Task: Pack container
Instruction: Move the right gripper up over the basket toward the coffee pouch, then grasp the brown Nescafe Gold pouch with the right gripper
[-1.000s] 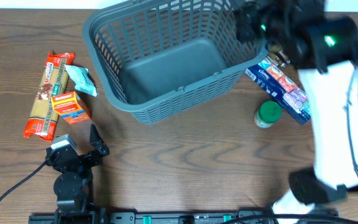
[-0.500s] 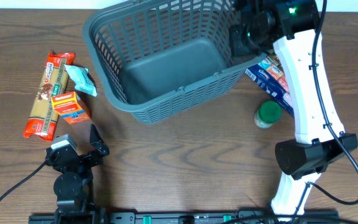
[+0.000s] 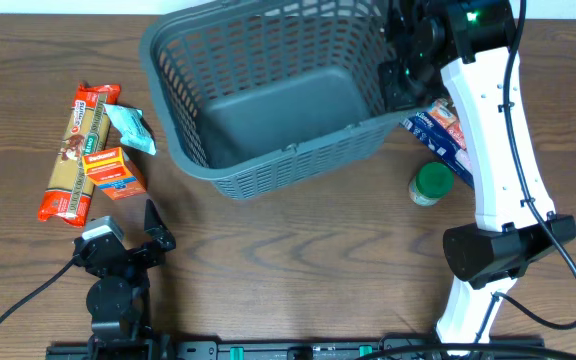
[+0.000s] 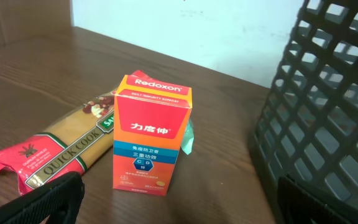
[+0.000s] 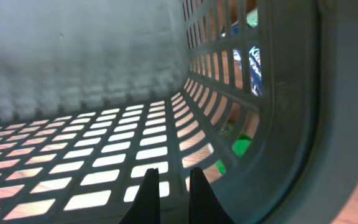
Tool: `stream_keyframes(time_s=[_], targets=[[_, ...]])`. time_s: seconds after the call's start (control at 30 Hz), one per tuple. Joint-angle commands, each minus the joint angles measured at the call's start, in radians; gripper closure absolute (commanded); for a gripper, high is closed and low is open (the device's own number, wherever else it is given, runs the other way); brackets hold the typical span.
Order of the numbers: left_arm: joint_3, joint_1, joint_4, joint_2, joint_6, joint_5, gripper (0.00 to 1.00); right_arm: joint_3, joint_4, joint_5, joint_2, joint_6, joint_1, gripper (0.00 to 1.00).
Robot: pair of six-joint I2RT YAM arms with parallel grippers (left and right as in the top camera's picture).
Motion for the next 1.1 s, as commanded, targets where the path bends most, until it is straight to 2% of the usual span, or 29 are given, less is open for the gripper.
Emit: stream_keyframes(time_s=[0.0, 0.37, 0.7, 0.93, 1.07], targets=[[-0.024, 0.004, -0.011, -0.006, -0.005, -0.006, 0.01, 0.016, -0.003, -0.034, -0.026, 0.051, 0.009, 0.99], [-0.024, 0.004, -0.011, -0.006, -0.005, -0.005, 0.02, 0.016, -0.003, -0.045, -0.029, 0.117, 0.116, 0.99], [-0.024, 0.004, -0.011, -0.006, -0.005, -0.005, 0.02, 0.016, -0.003, 0.058, -0.076, 0.075, 0.127, 0.99], [-0.024, 0.004, -0.011, -0.006, -0.005, -0.005, 0.02, 0.013, -0.003, 0.063, -0.102, 0.075, 0.128, 0.99], [-0.024, 0.004, -0.011, -0.006, -0.005, -0.005, 0.02, -0.053, 0.0, 0.086, -0.117, 0.063, 0.119, 0.99]])
